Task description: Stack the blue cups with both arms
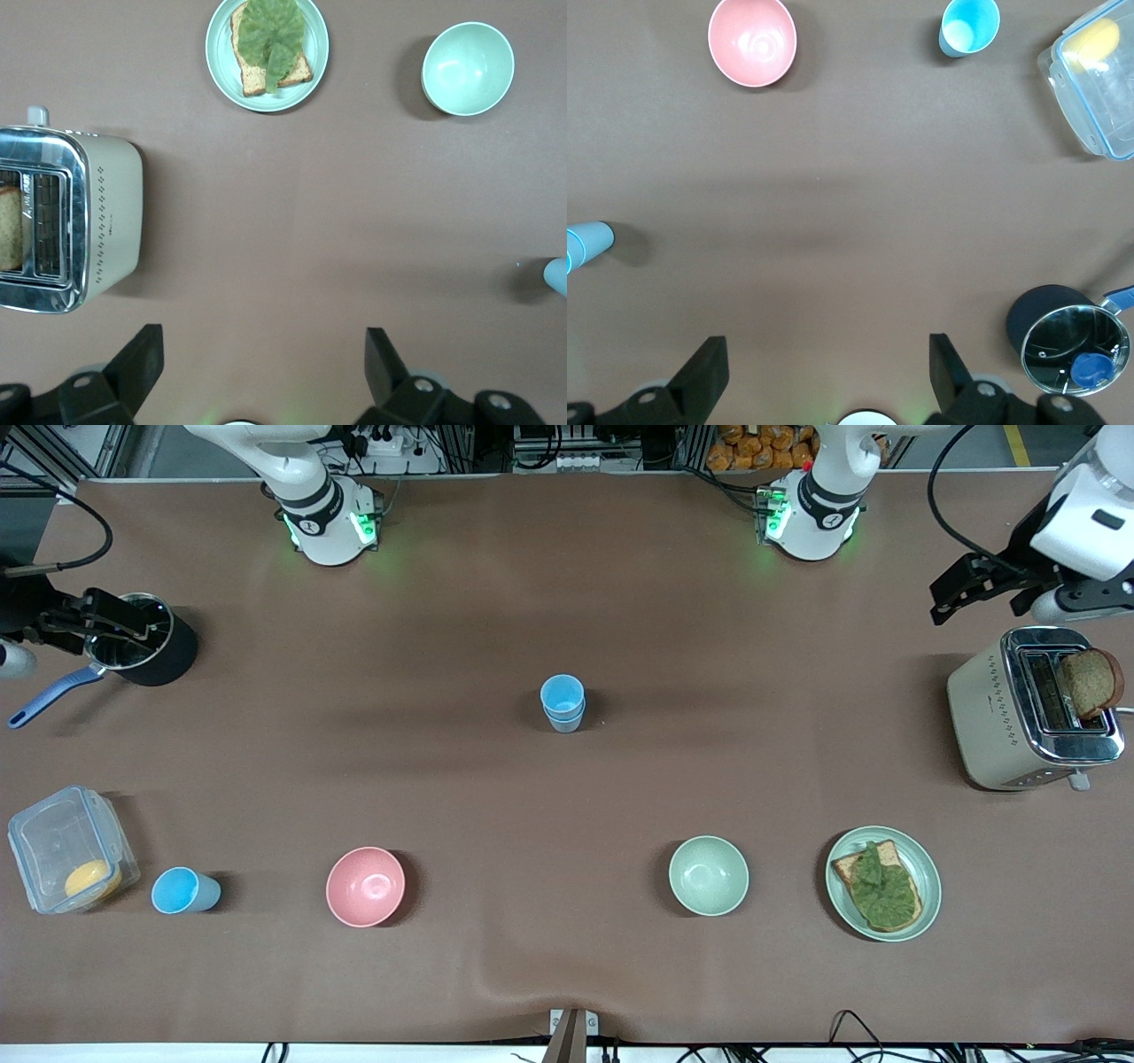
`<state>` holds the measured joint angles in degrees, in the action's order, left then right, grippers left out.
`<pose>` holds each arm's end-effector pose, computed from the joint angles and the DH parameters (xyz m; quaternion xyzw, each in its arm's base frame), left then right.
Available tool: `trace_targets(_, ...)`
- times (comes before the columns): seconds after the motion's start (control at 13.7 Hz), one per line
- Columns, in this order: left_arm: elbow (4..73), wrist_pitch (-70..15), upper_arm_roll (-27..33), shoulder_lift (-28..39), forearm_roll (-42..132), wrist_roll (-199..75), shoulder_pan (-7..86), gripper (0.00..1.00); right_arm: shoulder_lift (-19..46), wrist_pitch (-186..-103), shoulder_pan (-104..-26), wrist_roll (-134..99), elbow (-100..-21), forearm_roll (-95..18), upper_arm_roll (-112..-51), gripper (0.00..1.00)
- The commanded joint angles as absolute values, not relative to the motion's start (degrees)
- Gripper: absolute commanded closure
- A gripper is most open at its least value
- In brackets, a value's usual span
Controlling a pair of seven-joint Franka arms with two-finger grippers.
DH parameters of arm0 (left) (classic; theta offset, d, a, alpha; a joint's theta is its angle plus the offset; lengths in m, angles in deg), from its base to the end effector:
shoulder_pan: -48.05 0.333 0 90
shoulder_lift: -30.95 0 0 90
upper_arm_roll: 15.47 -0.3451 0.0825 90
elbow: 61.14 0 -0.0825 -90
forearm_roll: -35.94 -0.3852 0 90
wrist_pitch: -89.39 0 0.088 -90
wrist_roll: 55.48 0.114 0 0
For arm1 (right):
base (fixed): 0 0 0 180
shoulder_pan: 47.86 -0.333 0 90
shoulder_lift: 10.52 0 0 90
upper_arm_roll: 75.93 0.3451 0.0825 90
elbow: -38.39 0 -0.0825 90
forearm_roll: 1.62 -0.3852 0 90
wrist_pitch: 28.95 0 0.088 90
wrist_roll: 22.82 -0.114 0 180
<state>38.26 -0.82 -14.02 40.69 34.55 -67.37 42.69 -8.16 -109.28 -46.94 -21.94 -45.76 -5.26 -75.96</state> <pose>0.4934 -0.0574 0.6587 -0.9989 -0.0445 -0.0070 0.0133 0.5514 -0.0011 0.6577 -0.9980 -0.0030 0.0534 0.0324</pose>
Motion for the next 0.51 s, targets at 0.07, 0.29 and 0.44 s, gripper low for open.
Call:
trace_targets(0.07, 39.8, -2.5, -13.3, 41.1, 33.2, -65.1, 44.3, 0.00, -7.3, -109.1, -45.3, -21.8, -44.1, -5.9, -75.3, 0.00)
trace_targets(0.29, 38.2, -2.6, -13.6, 38.6, 33.4, -63.4, 44.4, 0.00, -7.2, -109.2, -46.2, -21.8, -43.7, -6.3, -75.1, 0.00)
trace_targets(0.44, 34.8, -2.1, -14.3, 36.1, 33.4, -62.6, 44.4, 0.00, -7.1, -109.4, -46.2, -21.8, -43.7, -6.1, -75.1, 0.00)
